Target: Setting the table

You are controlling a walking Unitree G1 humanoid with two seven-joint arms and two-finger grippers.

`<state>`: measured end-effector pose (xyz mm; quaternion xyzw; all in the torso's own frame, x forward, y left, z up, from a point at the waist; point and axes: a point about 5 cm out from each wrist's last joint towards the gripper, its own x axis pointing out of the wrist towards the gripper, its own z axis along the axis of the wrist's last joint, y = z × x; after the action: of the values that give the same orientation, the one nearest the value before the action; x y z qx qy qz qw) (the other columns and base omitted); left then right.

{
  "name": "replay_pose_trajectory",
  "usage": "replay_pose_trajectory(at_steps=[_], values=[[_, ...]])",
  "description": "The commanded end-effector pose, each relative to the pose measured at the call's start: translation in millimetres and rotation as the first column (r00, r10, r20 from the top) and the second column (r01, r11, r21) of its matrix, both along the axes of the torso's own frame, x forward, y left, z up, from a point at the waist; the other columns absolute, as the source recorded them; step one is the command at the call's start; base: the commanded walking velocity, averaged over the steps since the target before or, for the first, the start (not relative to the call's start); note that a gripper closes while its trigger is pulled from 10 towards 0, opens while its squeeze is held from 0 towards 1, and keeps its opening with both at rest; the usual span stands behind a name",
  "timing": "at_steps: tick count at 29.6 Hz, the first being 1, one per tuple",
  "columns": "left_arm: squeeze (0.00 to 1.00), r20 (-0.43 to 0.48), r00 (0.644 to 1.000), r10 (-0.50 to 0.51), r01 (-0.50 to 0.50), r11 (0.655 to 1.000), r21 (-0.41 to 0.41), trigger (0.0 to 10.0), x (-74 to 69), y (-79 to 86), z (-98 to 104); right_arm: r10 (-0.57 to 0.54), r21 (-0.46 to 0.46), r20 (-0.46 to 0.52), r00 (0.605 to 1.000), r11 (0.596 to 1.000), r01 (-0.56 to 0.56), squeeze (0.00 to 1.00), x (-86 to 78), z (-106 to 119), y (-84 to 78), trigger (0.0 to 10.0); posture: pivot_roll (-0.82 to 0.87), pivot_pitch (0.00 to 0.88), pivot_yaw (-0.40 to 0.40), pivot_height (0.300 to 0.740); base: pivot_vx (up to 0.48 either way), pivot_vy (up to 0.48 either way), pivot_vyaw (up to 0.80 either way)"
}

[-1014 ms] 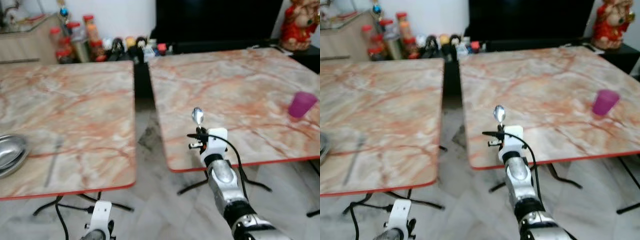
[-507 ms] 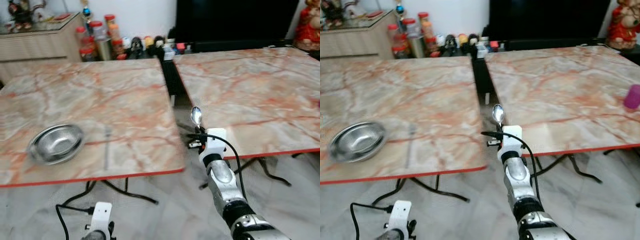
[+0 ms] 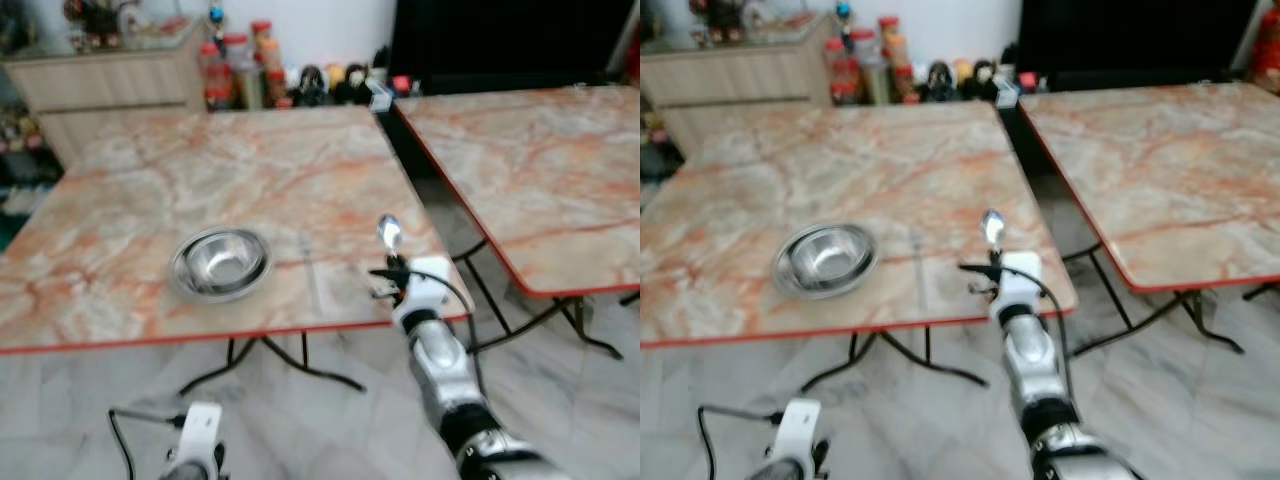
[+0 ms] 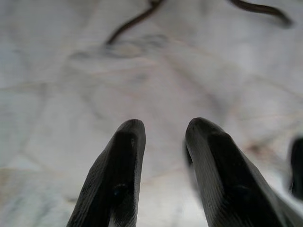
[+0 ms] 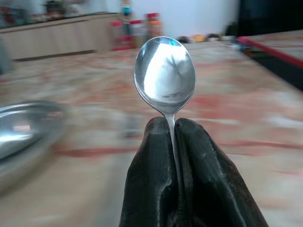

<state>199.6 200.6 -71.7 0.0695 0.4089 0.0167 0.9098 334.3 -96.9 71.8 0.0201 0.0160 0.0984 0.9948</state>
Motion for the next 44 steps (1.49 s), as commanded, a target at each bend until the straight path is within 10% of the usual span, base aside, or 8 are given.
replay_pose_trajectory(at_steps=[1,44], values=[[0.0,0.017,1.0,-0.01,0.01,1.0,-0.012,10.0,2.2,-7.1,1,-0.034,-0.009,0.024,0.999,0.999,0.034,0.0,4.7,6,-13.2,10.0,-0.05,0.0,0.023,0.736,0.0,0.0,0.0],[0.0,0.012,0.999,-0.032,0.032,0.999,0.015,10.0,3.3,-1.7,2,-0.112,0.046,0.048,0.993,0.993,0.11,0.0,6.3,10,-25.7,10.0,-0.04,0.0,0.043,0.736,0.225,0.0,0.0]])
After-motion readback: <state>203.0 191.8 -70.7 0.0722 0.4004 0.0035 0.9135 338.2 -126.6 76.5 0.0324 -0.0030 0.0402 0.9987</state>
